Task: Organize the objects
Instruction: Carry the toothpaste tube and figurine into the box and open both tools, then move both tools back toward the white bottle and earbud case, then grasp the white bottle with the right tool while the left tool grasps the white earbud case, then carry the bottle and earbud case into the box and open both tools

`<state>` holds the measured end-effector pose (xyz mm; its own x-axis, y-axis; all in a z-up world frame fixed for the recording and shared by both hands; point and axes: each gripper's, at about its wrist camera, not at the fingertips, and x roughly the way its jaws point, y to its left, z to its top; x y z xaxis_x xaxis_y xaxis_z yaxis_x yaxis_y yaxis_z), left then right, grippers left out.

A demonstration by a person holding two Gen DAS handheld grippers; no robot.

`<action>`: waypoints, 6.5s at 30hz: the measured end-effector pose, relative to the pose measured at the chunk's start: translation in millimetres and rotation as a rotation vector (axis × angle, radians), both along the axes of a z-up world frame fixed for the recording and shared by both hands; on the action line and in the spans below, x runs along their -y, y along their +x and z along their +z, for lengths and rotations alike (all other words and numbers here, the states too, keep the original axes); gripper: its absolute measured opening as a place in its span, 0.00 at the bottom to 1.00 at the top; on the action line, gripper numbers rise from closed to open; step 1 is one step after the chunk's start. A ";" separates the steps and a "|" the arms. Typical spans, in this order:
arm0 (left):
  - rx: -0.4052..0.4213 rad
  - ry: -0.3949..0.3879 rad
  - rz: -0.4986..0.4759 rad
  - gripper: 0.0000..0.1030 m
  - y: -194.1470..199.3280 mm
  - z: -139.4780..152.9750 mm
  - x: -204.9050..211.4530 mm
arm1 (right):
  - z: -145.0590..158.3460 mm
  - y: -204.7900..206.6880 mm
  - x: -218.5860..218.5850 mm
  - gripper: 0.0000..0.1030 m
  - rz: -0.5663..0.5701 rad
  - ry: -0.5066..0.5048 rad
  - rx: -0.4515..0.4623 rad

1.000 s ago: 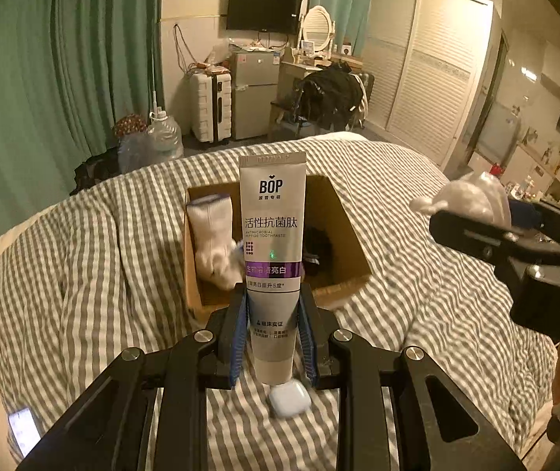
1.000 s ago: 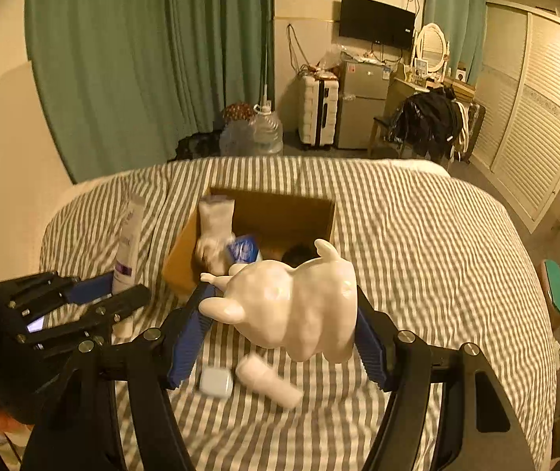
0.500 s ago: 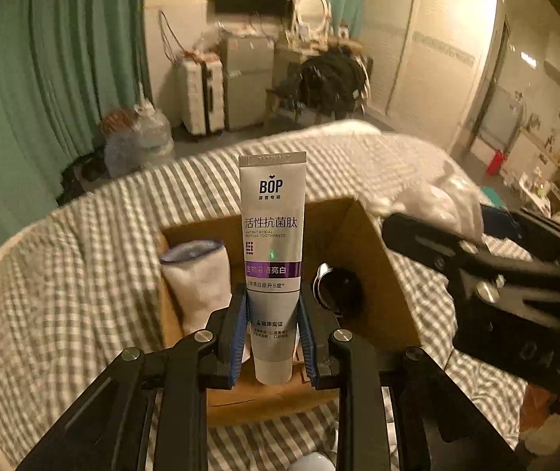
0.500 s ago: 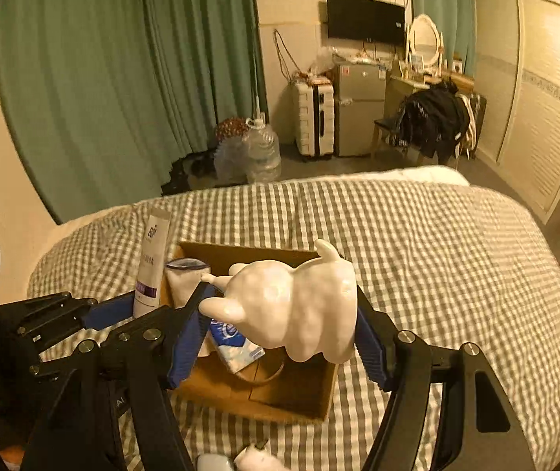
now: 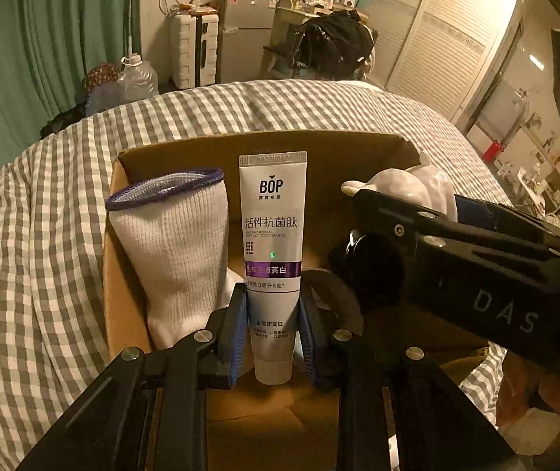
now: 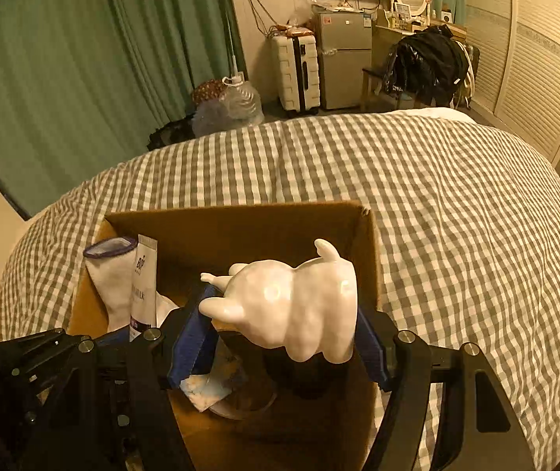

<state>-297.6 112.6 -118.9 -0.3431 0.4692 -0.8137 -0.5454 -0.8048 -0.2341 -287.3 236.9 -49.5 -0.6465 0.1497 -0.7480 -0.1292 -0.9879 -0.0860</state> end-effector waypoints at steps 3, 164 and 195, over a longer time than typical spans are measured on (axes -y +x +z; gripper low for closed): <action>0.005 0.010 -0.001 0.24 1.9 -1.1 1.6 | -0.1 0.4 1.5 0.65 0.007 0.002 -0.006; -0.187 -0.030 0.143 0.56 28.1 61.2 27.3 | 16.4 92.1 49.7 0.31 0.368 0.065 -0.035; -0.148 -0.056 0.060 0.76 -9.8 42.9 15.3 | -7.6 66.4 44.7 0.55 0.406 0.010 -0.024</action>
<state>-307.5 97.3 -76.0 -0.4872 0.3994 -0.7766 -0.5212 -0.8465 -0.1084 -220.9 192.2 -57.1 -0.6721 -0.1145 -0.7316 0.2695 -0.9580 -0.0976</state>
